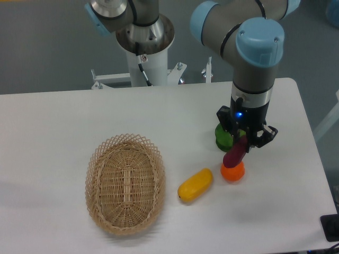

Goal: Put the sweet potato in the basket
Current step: 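Grip the purple sweet potato and lift it off the table, then carry the held sweet potato over the wicker basket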

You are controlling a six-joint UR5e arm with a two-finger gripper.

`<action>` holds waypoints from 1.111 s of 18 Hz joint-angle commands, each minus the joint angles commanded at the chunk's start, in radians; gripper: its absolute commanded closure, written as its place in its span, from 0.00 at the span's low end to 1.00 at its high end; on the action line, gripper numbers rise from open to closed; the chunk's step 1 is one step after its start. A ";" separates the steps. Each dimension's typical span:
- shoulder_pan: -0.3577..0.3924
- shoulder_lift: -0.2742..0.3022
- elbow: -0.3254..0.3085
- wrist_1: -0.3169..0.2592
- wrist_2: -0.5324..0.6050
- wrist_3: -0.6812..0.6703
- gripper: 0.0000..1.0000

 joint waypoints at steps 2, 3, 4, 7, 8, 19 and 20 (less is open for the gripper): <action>0.000 0.003 -0.012 0.002 0.000 0.000 0.66; 0.000 0.003 -0.009 0.002 -0.002 0.000 0.66; -0.002 0.002 -0.009 0.002 0.000 -0.002 0.66; -0.003 0.000 -0.006 0.002 0.000 -0.005 0.66; -0.003 0.000 -0.009 0.002 0.000 -0.005 0.66; -0.109 -0.012 -0.047 -0.002 0.000 -0.145 0.62; -0.132 -0.012 -0.054 0.000 0.000 -0.191 0.63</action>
